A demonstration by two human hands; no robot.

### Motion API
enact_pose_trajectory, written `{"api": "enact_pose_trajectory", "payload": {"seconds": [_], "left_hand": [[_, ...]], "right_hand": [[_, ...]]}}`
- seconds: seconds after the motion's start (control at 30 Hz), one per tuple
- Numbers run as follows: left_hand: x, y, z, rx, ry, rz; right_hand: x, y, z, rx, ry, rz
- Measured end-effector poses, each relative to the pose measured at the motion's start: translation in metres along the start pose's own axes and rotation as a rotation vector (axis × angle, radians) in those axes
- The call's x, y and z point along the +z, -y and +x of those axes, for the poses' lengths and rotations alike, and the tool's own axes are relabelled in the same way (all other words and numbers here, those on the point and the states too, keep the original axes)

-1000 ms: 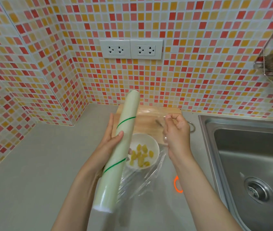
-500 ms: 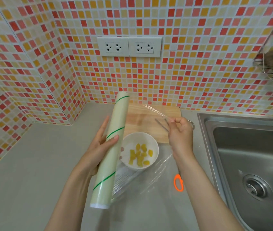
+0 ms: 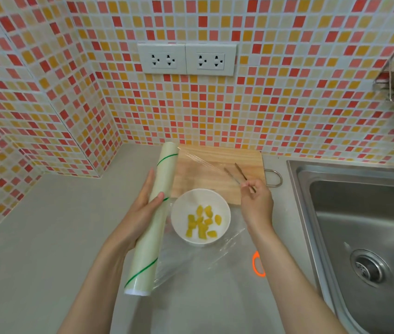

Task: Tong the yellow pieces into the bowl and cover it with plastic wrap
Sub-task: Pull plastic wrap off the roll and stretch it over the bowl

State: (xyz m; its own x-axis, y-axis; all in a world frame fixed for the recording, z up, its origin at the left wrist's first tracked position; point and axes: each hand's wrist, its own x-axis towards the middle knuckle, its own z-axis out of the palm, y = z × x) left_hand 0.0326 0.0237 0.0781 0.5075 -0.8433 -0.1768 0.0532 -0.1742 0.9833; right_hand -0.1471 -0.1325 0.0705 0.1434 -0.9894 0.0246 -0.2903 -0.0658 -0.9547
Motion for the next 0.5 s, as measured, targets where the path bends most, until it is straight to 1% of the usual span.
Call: {"api": "enact_pose_trajectory", "payload": {"seconds": [0.13, 0.2, 0.3, 0.5], "left_hand": [[0.005, 0.015, 0.005, 0.160, -0.133, 0.384], [0.008, 0.023, 0.007, 0.203, -0.208, 0.505], [0.009, 0.033, 0.014, 0.218, -0.253, 0.576], [0.005, 0.050, 0.022, 0.174, -0.200, 0.648]], "right_hand": [[0.001, -0.012, 0.007, 0.031, 0.018, -0.077], [0.003, -0.017, 0.009, 0.043, 0.023, -0.105], [0.008, -0.024, 0.013, 0.072, 0.023, -0.126], [0.018, -0.048, 0.016, 0.119, 0.048, -0.189]]}}
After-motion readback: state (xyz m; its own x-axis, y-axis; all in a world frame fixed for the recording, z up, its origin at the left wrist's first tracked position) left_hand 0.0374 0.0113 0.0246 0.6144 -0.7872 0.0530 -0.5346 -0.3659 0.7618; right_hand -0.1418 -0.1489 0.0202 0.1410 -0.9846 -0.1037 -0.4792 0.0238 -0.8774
